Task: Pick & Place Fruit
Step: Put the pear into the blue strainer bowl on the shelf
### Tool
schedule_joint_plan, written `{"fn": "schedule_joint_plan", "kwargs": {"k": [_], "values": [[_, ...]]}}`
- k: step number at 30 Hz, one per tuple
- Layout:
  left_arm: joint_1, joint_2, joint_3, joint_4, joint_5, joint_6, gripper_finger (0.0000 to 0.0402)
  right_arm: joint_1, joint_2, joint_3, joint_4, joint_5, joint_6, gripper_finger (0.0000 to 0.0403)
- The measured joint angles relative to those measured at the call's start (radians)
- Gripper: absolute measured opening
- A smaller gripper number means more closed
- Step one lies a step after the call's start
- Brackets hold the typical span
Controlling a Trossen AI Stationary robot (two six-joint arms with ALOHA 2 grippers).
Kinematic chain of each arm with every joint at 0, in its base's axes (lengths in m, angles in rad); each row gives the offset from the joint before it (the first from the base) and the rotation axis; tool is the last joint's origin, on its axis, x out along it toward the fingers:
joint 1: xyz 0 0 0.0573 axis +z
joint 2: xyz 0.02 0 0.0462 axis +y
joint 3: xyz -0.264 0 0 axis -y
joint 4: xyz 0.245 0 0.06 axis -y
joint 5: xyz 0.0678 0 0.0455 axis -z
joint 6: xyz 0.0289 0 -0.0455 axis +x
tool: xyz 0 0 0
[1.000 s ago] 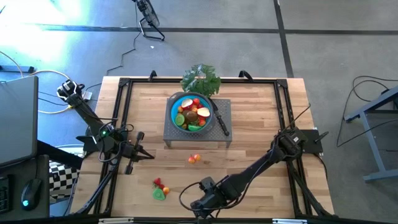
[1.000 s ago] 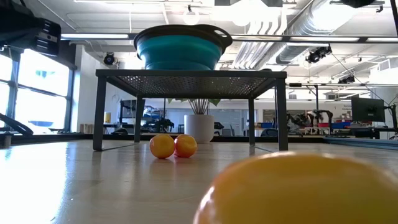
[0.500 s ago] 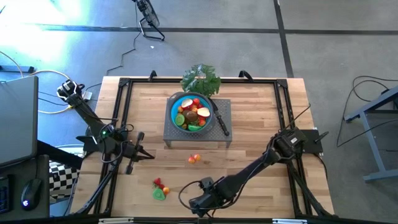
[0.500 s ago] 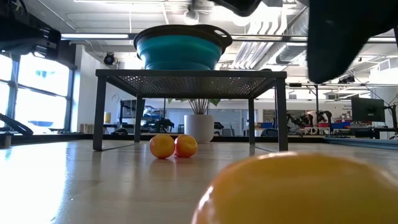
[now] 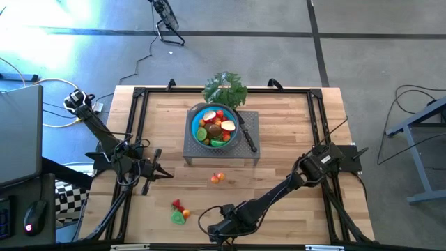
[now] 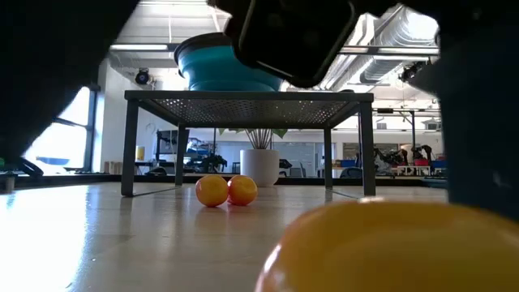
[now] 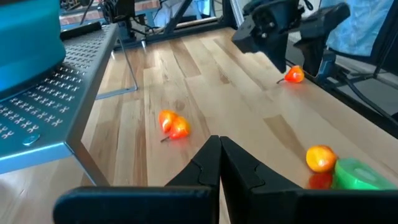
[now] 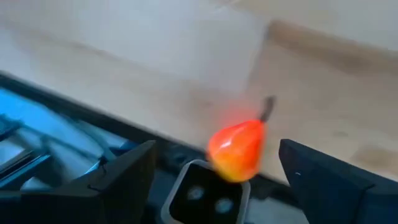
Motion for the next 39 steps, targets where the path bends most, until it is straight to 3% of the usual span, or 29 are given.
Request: {"fn": "schedule_joint_plan", "kwargs": {"k": [16,39], "values": [[0.0,-0.001,0.0,-0.031,0.0,-0.004,0.0,0.012,0.025,0.001,-0.011,-0.013,0.046,0.0284],[0.0,-0.001,0.0,-0.036,-0.001,-0.023,0.0,0.013,0.025,0.0,-0.011,0.044,0.046,0.017]]}}
